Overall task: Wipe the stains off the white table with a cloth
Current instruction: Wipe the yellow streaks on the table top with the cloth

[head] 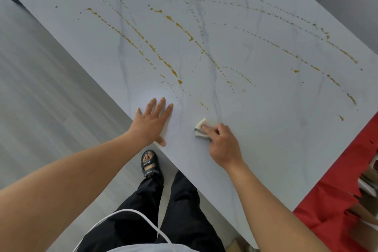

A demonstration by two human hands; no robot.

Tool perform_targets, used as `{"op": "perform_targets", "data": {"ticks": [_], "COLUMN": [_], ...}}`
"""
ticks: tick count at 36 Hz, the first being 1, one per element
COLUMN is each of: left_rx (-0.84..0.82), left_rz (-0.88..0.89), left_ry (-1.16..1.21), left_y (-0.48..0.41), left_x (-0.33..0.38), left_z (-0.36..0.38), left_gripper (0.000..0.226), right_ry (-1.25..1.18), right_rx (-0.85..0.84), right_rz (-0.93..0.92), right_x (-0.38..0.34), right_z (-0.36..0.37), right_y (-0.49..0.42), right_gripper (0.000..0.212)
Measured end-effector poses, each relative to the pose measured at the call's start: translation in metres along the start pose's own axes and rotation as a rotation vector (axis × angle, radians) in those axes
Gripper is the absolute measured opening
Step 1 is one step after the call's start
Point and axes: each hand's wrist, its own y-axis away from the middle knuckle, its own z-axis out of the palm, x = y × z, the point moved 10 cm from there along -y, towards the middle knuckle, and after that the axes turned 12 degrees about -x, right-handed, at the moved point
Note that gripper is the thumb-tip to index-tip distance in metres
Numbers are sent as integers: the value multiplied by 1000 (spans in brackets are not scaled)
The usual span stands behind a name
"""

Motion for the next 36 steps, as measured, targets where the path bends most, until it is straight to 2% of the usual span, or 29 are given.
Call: {"op": "perform_targets", "data": {"ticks": [3, 5, 14, 23, 29, 33, 36], "left_rx": [-2, 3, 40, 58, 36, 31, 31], "left_rz": [4, 4, 19, 23, 33, 34, 42], "left_ry": [4, 8, 10, -14, -7, -22, -38], "left_y": [1, 1, 2, 3, 3, 4, 4], "left_x": [0, 0, -1, -1, -1, -1, -3], "left_z": [1, 1, 0, 0, -1, -1, -2], "left_gripper": [139, 139, 139, 141, 142, 142, 140], "right_ry": [-58, -47, -16, -24, -50, -254, -709], "right_rx": [87, 119, 124, 137, 86, -49, -165], "right_rz": [210, 246, 130, 115, 136, 258, 452], "right_x": [23, 19, -27, -60, -79, -79, -74], "right_z": [-11, -9, 33, 57, 75, 91, 97], "right_y": [-4, -2, 30, 56, 67, 65, 61], "right_gripper": [58, 62, 58, 50, 57, 56, 46]}}
